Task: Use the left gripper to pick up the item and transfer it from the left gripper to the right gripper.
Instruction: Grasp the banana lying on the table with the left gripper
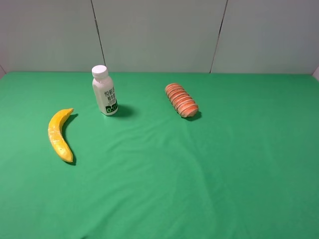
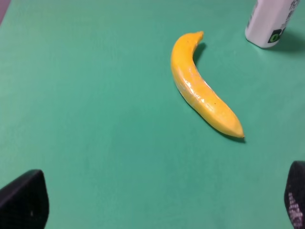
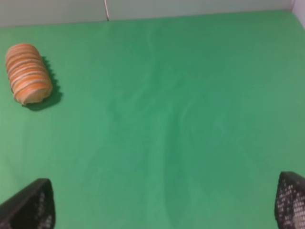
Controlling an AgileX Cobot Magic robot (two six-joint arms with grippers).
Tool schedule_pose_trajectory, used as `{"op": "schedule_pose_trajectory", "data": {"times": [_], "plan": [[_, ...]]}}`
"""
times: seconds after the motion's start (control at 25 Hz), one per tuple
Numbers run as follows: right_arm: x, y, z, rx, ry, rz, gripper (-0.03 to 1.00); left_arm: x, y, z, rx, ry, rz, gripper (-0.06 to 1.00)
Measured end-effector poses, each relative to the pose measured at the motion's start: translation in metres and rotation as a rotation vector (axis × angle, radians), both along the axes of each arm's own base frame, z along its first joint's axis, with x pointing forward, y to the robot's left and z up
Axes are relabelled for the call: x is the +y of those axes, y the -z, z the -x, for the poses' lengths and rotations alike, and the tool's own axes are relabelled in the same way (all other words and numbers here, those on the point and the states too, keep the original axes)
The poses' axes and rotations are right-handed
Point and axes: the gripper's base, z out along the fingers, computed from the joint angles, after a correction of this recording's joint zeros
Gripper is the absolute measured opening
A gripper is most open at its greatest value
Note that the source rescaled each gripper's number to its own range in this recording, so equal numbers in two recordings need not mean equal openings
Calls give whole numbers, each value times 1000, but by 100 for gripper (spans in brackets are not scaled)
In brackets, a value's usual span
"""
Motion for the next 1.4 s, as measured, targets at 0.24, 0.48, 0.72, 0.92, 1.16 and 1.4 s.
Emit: {"op": "schedule_pose_trajectory", "data": {"times": [0.24,0.48,0.72,0.92,1.16,1.4], "plan": [[0,0,0,0,0,0,100,0,0,0,0,0,0,99],[0,0,0,0,0,0,100,0,0,0,0,0,0,99],[0,0,0,0,0,0,100,0,0,0,0,0,0,98],[0,0,0,0,0,0,100,0,0,0,0,0,0,98],[0,0,0,0,0,0,100,0,0,0,0,0,0,98],[0,0,0,0,0,0,100,0,-6,0,29,-22,28,98]]}}
